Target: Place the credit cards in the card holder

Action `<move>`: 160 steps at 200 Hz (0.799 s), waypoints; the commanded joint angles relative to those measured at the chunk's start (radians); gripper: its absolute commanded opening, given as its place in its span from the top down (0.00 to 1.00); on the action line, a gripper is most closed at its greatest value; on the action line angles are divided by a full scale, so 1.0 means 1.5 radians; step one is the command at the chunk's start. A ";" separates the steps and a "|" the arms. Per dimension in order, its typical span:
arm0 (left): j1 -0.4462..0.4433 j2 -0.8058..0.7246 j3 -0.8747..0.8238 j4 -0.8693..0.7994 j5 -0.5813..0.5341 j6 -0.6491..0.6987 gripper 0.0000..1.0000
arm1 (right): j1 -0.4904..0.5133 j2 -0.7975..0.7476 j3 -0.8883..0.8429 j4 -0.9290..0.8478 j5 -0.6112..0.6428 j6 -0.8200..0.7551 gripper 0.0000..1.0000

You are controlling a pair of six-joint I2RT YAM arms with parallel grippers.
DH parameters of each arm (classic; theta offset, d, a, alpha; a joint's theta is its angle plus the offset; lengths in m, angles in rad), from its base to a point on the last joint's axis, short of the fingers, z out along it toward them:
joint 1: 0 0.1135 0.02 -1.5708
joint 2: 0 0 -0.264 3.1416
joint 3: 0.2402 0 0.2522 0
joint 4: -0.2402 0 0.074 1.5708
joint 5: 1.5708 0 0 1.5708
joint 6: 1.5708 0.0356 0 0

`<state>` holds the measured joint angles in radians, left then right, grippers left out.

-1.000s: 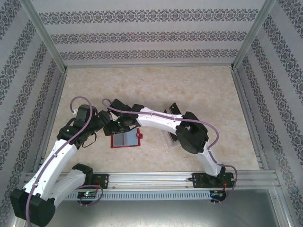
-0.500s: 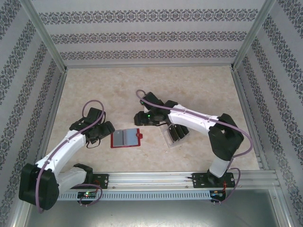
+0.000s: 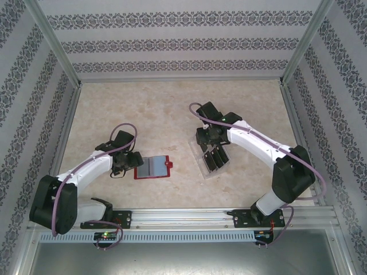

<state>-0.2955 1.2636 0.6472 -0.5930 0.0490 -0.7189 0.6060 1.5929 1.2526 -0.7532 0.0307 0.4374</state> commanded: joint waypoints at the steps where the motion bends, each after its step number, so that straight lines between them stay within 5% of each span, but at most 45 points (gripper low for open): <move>1: -0.008 0.010 0.007 0.015 -0.005 0.015 0.18 | -0.002 0.035 0.048 -0.049 0.031 -0.052 0.66; 160: -0.010 0.009 0.010 0.016 -0.005 0.014 0.17 | -0.003 0.169 0.140 -0.090 0.058 -0.102 0.71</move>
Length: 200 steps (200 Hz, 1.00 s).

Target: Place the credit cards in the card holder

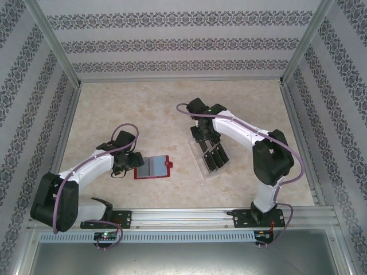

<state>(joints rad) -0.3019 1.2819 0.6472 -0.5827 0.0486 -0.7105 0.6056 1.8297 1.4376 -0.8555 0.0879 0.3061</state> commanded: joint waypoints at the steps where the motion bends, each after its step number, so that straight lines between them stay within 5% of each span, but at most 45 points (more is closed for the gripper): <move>1: -0.006 -0.004 0.010 0.009 -0.005 0.008 0.17 | -0.003 0.012 0.016 -0.022 0.020 -0.014 0.71; 200: -0.007 -0.016 0.005 0.011 -0.002 0.000 0.17 | -0.014 0.017 -0.011 -0.004 0.005 -0.014 0.79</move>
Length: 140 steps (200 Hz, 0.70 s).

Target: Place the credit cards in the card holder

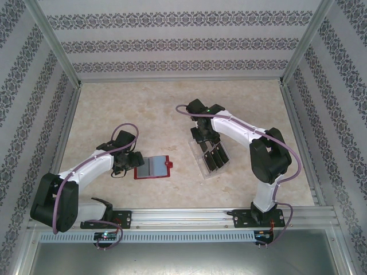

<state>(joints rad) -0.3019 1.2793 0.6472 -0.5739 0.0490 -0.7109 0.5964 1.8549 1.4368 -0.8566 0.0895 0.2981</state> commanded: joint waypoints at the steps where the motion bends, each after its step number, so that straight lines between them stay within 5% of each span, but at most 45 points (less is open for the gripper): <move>1: -0.007 -0.015 0.005 0.005 -0.002 0.001 0.17 | -0.008 0.000 -0.010 -0.004 0.003 -0.009 0.79; 140: -0.007 -0.020 0.005 0.007 -0.007 0.000 0.17 | -0.013 -0.007 -0.017 -0.006 -0.016 -0.010 0.86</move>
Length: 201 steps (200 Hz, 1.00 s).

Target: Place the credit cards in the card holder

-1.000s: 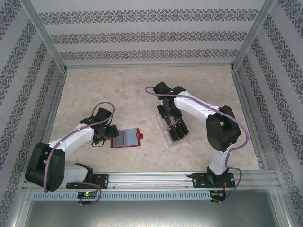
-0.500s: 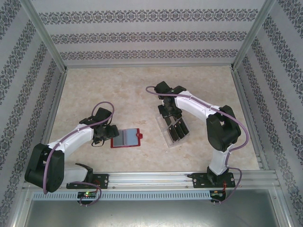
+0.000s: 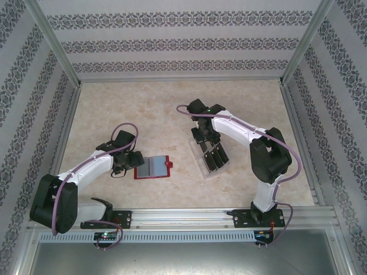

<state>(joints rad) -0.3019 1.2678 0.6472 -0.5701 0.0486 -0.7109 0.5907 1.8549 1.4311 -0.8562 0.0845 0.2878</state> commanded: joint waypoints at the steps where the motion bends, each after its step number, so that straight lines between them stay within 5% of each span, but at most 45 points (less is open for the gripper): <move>1: -0.007 -0.013 0.005 0.005 -0.007 -0.001 0.17 | -0.009 -0.007 -0.013 -0.006 -0.013 -0.003 0.86; 76: -0.008 -0.015 0.004 0.006 -0.006 0.000 0.17 | -0.020 -0.021 -0.011 -0.010 -0.041 -0.003 1.00; 201: -0.008 -0.009 0.012 0.003 -0.006 -0.004 0.17 | -0.065 -0.107 0.008 0.030 -0.180 0.044 1.00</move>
<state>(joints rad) -0.3019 1.2667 0.6472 -0.5674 0.0486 -0.7109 0.4988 1.7580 1.4265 -0.8261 -0.1329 0.3206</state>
